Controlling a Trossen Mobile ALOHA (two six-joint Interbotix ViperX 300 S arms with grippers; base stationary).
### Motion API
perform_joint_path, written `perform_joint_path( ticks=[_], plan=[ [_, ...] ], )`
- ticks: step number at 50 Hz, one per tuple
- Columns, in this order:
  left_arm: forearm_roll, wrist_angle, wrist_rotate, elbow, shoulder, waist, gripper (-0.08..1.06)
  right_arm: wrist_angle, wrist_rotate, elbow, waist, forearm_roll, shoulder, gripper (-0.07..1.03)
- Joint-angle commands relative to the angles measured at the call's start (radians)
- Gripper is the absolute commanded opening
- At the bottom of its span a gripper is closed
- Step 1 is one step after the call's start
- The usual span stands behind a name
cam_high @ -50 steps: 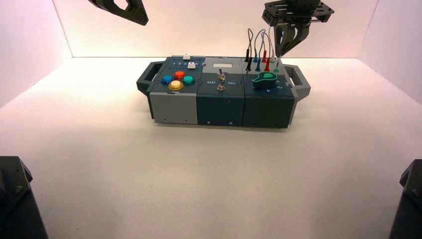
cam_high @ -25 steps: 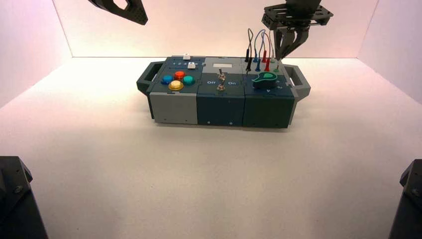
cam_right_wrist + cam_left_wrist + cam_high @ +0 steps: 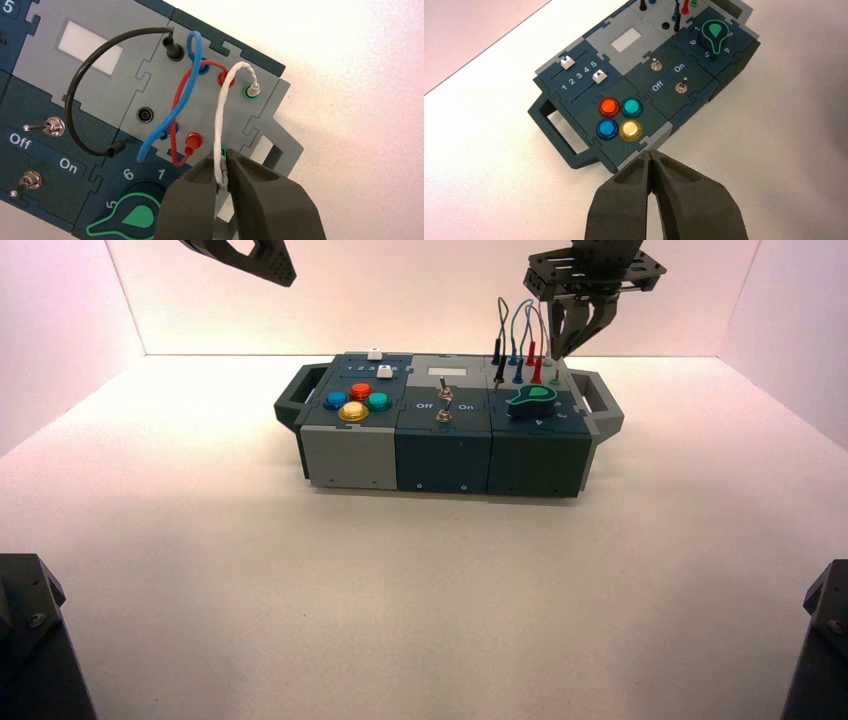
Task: Insert the white wire.
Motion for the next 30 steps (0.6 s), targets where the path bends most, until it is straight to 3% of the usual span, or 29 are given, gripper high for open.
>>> perform_joint_path(
  ticks=[1, 30],
  plan=[
    [0.0, -0.008, 0.005, -0.009, -0.009, 0.002, -0.03, 0.002, -0.003, -0.011, 0.005, -0.009, -0.02, -0.02],
    [0.003, -0.018, 0.006, -0.006, -0.009, 0.002, -0.03, 0.005, -0.002, -0.012, 0.006, -0.008, -0.064, -0.02]
  ],
)
